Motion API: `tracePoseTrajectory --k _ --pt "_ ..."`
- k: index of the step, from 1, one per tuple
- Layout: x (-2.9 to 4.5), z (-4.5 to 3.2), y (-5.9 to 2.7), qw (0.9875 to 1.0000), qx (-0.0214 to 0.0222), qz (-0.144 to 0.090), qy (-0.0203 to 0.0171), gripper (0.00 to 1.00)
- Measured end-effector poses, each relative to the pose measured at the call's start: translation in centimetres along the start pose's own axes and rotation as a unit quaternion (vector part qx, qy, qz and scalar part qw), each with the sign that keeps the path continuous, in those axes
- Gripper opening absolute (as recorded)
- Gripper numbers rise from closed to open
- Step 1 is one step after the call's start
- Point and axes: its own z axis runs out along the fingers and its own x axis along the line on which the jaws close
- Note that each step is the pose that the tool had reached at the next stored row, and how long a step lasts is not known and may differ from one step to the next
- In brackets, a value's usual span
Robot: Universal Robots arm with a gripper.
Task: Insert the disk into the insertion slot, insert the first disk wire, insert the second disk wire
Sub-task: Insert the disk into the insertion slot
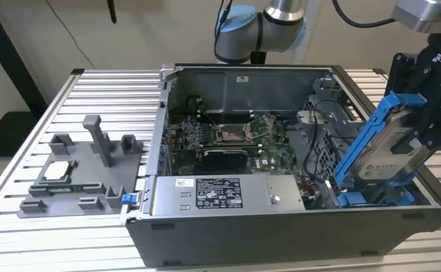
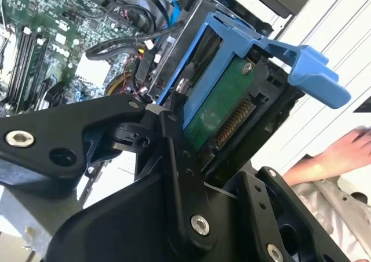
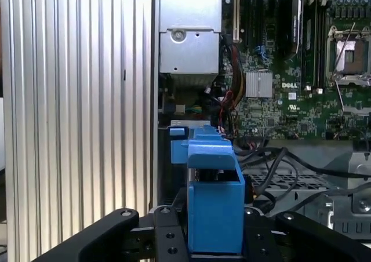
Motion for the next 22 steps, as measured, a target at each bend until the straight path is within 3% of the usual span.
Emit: tracePoseTrajectory --k 7,22 --pt "-0.01 1.03 -0.10 1.0000 -0.0001 -0.003 -0.0023 1.00" --pt "-0.34 2.33 -0.42 1.0000 -0.0001 -0.003 -0.0059 1.00"
